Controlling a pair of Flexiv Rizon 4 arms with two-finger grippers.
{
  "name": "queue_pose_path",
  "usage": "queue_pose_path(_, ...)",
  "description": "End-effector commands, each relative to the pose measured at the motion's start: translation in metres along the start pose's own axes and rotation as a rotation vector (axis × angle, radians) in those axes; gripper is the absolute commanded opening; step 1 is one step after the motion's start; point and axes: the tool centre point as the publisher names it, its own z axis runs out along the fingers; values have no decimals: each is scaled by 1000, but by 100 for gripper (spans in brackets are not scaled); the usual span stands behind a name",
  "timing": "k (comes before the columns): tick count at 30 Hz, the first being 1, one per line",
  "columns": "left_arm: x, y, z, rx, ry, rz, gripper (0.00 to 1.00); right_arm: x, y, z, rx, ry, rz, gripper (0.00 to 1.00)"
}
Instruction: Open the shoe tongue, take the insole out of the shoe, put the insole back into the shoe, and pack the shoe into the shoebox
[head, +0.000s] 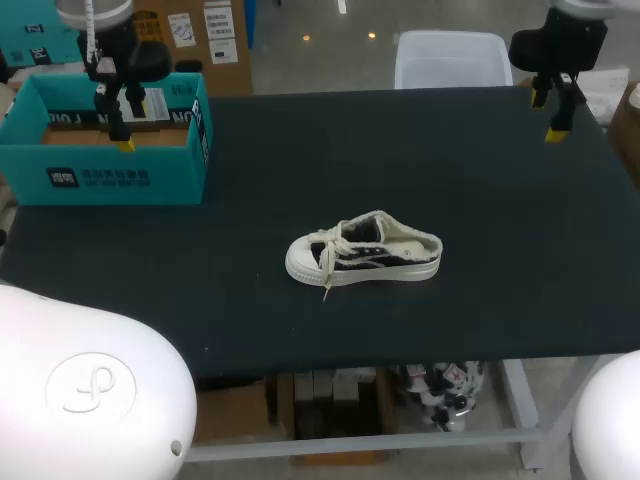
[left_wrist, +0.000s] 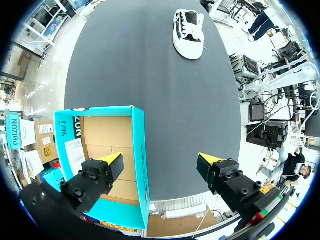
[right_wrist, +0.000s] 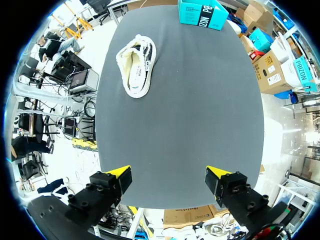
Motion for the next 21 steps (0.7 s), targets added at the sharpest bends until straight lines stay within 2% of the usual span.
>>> queue_pose_path(1, 0, 0, 0, 0, 0, 0, 100, 0, 0, 0, 1, 1, 1, 100)
queue_pose_path(19, 0, 0, 0, 0, 0, 0, 100, 0, 0, 0, 1, 1, 1, 100)
queue_pose_path(21, 2, -7, 0, 2, 0, 18, 100, -1, 1, 3, -21, 3, 1, 100)
